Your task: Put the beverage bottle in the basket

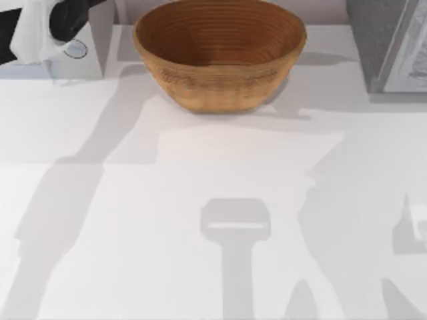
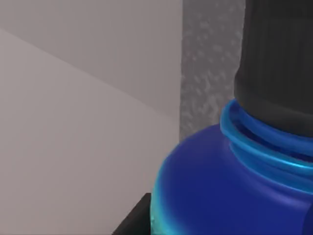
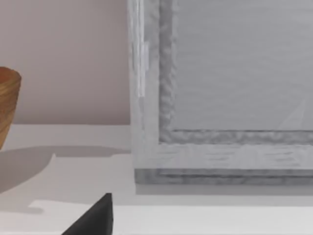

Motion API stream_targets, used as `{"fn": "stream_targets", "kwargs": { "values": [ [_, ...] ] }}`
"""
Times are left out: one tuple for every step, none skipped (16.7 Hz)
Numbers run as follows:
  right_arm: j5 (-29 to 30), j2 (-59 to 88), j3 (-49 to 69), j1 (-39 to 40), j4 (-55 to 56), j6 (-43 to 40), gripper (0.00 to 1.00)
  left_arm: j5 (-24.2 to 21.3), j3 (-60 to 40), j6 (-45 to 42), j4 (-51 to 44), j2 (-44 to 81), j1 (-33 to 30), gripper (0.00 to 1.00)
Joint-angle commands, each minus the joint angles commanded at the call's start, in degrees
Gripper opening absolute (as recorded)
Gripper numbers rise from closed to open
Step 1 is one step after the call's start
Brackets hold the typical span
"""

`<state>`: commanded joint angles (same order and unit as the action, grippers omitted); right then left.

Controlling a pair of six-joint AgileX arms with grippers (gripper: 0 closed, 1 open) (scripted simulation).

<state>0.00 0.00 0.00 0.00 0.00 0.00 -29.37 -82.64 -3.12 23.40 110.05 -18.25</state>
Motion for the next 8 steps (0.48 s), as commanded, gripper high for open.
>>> {"fn": "stream_targets", "kwargs": {
  "values": [
    [0.0,0.0,0.0,0.0,0.0,0.0,1.0,0.01,-0.16,-0.04,0.13,0.18,-0.18,0.0],
    [0.0,0.0,0.0,0.0,0.0,0.0,1.0,0.21,-0.89,-0.03,0.43,0.94,-0.59,0.0],
    [0.0,0.0,0.0,0.0,0.0,0.0,1.0,0.67,-2.17,0.11,0.67,2.21,-0.86,0.0],
    [0.0,0.0,0.0,0.0,0.0,0.0,1.0,1.14,-3.59,0.21,0.9,3.81,-1.09,0.0],
    [0.0,0.0,0.0,0.0,0.0,0.0,1.0,1.46,-4.9,0.24,1.18,5.82,-1.44,0.0],
    [0.0,0.0,0.0,0.0,0.0,0.0,1.0,1.71,-6.03,0.27,1.53,7.95,-1.86,0.0],
    [0.0,0.0,0.0,0.0,0.0,0.0,1.0,1.95,-7.4,0.31,1.8,9.67,-2.26,0.0],
    [0.0,0.0,0.0,0.0,0.0,0.0,1.0,2.39,-8.84,0.43,1.92,11.21,-2.59,0.0]
  ]
}}
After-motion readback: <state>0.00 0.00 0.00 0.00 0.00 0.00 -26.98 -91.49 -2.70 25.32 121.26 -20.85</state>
